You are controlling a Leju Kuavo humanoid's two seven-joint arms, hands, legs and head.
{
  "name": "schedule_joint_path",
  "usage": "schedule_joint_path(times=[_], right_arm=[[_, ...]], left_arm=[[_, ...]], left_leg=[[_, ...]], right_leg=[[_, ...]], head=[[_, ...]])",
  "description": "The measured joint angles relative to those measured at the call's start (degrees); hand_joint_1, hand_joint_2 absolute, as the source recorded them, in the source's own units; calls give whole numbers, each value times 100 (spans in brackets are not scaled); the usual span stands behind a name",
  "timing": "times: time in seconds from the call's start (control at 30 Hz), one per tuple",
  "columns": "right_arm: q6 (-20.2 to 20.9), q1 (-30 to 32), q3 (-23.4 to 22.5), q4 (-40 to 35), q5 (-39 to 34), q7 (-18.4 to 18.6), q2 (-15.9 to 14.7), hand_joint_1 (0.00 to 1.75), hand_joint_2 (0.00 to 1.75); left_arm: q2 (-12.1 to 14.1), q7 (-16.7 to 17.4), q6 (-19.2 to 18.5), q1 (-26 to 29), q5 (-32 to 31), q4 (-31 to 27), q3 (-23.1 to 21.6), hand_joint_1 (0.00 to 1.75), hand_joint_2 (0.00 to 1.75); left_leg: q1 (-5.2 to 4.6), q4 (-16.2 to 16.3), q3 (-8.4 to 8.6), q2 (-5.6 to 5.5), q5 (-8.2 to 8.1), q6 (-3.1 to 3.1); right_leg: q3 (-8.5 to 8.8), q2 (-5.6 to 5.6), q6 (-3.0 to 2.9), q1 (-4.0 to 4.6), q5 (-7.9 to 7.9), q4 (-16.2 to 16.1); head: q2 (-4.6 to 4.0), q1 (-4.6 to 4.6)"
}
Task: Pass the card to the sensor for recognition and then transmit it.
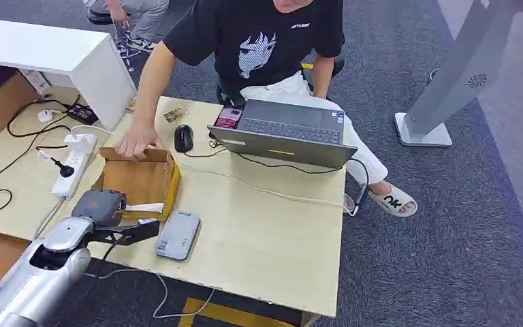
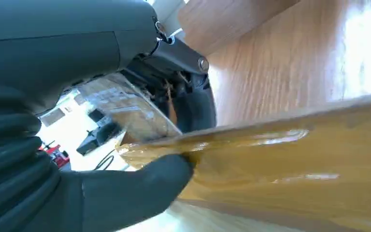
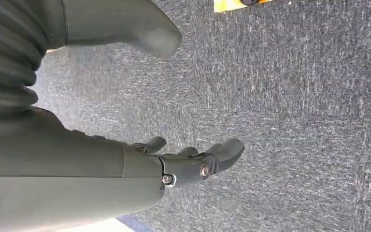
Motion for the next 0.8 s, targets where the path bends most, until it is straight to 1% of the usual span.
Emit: schedule_joint_path(times=[0.17,0.2,0.23,0.27,0.3,0.33,0.43,0.47,0.5,0.73,0.77,0.8], right_arm=[[9,0,-7,0,39,0,0,0,175],[9,0,-7,2,50,0,0,0,175],[9,0,-9,0,74,0,0,0,175],[9,0,-9,0,83,0,0,0,175],[9,0,-11,0,85,0,0,0,175],[7,0,-15,0,87,0,0,0,175],[7,1,-22,0,87,-18,0,0,175],[7,1,-24,0,87,-20,0,0,175],[7,1,-24,0,87,-28,0,0,175],[4,2,-35,2,96,-39,0,0,175],[4,2,-35,2,98,-42,0,0,175],[4,3,-42,2,103,-42,0,0,175]], left_arm=[[2,-2,-39,-5,26,-2,-2,175,175],[2,-2,-41,-6,26,-2,-2,159,175],[2,-2,-41,-7,26,-2,-2,150,175],[2,-2,-39,-7,24,-2,-2,40,175],[0,-2,-31,-7,24,-4,-4,14,175],[-2,-2,-26,-7,24,-7,-4,0,175],[-7,0,-6,-4,15,-7,-13,0,175],[-9,0,0,-4,9,-9,-15,35,175],[-11,2,2,-4,7,-15,-15,175,175],[-31,-11,-41,-5,79,-33,-24,175,175],[-31,-18,-44,-5,79,-33,-26,30,175],[-31,-17,-41,-5,79,-39,-31,0,175]], left_leg=[[0,0,0,1,0,0],[0,0,0,1,0,0],[0,0,0,1,0,0],[0,0,0,1,0,0],[0,0,0,1,0,0],[0,0,0,1,0,0],[0,0,0,0,0,0],[0,0,0,0,0,0],[0,0,0,0,0,0],[0,0,0,1,0,0],[0,0,-1,2,0,0],[0,0,0,3,0,0]], right_leg=[[0,1,0,0,0,0],[-1,1,0,0,0,0],[-1,1,0,0,0,0],[-1,1,0,0,0,0],[-1,1,0,0,0,0],[-2,1,0,0,0,0],[-9,0,0,0,0,0],[-7,0,0,0,0,0],[-7,0,0,0,0,0],[0,0,0,0,0,0],[-1,2,0,0,0,0],[-1,4,0,0,0,0]], head=[[0,2],[0,0],[0,2],[0,0],[0,0],[0,2],[0,2],[0,0],[0,2],[0,2],[0,0],[0,2]])
